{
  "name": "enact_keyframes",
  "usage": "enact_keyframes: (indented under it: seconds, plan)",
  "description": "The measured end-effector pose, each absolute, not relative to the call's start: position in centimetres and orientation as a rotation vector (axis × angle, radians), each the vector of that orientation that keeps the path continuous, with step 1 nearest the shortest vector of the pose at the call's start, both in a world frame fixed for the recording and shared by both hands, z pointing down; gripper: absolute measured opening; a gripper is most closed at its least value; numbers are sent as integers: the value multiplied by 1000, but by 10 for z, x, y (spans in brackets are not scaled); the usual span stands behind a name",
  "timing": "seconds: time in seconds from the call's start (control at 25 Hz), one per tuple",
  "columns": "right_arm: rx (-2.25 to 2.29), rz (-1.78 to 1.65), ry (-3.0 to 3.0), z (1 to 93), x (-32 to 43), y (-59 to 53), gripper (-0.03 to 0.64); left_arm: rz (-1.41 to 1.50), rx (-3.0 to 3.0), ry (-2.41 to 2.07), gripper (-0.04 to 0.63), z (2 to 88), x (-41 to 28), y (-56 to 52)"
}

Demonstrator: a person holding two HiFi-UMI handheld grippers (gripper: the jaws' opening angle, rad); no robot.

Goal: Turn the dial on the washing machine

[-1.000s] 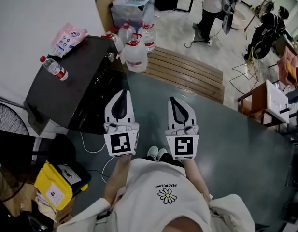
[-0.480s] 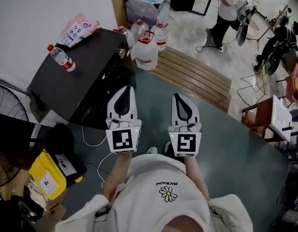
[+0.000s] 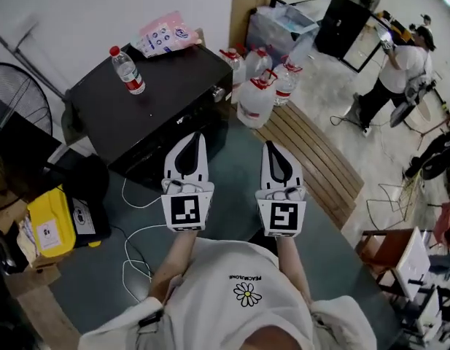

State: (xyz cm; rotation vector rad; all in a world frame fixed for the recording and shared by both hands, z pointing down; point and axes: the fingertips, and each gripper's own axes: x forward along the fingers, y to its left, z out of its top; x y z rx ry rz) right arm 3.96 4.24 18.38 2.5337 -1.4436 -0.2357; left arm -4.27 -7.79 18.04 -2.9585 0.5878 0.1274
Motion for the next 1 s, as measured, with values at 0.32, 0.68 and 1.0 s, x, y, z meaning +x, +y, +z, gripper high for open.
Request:
enact_keyframes:
  seconds: [0.32,0.68,1.0]
  plan:
    - [2226,-302,-1827,164,116,-11,5,64,-2830,1135,-2,169,-16,-107]
    - [1894,-400,-2134,162,163,-13,5,95,-2563,1572,-2,161,-1,-77]
    - [1854,-449,-2211,165,143,10,5,94,-2496,1651,-2,145,-15,-37]
